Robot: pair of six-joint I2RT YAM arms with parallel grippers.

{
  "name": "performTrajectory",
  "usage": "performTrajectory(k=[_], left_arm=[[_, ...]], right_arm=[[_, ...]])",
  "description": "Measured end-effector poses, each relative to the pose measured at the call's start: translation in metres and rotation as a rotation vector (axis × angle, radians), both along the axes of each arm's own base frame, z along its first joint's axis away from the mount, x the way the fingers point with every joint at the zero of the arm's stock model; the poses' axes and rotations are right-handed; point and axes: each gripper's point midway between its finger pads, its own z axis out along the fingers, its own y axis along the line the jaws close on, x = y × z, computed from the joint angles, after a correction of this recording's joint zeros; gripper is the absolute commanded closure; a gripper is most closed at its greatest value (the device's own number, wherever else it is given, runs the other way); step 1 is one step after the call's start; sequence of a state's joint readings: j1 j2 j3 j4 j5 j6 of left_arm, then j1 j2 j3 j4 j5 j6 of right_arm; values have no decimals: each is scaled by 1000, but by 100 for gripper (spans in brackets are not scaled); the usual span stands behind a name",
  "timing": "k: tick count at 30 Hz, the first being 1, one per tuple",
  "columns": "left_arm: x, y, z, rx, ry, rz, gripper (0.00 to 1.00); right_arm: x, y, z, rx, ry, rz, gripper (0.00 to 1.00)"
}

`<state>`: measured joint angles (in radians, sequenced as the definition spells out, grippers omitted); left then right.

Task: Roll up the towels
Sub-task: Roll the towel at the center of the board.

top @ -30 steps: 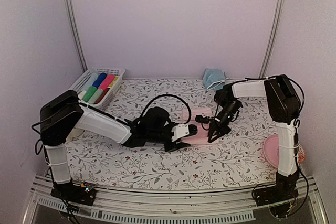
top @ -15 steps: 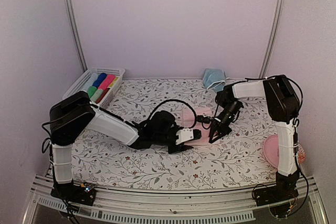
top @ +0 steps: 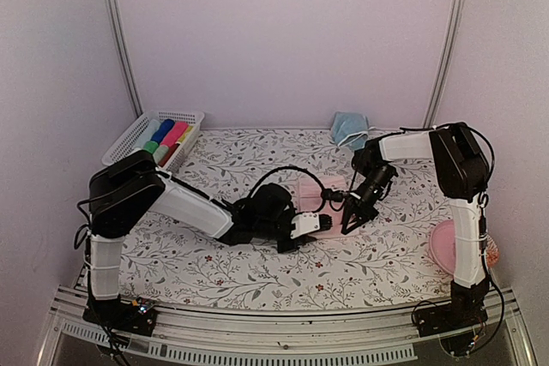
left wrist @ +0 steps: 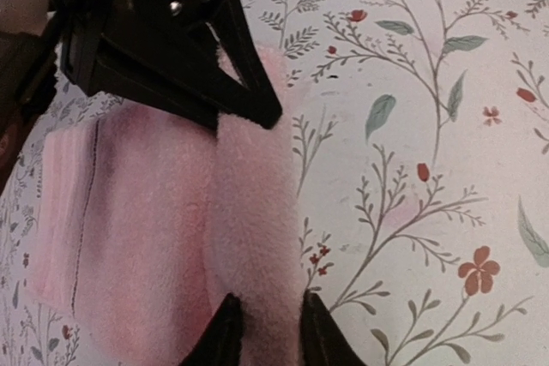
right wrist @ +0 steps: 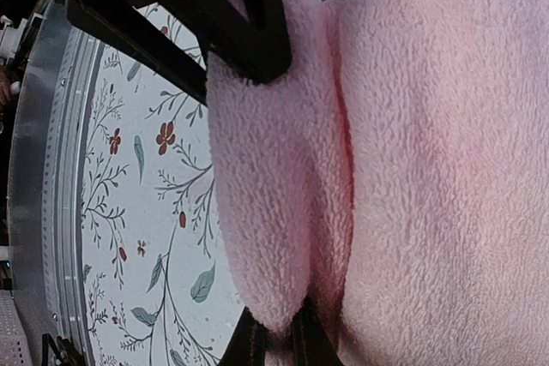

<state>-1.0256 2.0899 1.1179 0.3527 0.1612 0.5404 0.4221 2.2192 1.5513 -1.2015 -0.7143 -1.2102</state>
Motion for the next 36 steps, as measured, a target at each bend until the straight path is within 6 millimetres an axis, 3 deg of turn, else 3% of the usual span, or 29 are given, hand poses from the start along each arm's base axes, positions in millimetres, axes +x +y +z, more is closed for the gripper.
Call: performTrajectory(k=[5,12,16,24,36], left_arm=[[1,0,-3,17,-1,1,96],[-1,-1,-9,32,54,9,100],[2,-1,-9,12,127,22,100],[23,-3,-7,-42,343,52,100],[38,8,-5,-99,617,69,99]], right_arm=[[0,0,0,-3,2,-4,90],[0,-2,4,6,-25,-11,55],[-3,-7,15,38,-139,7,44],[-5,-14,50,147,-450,76,41],[-6,2,46,186,-557,168,41]])
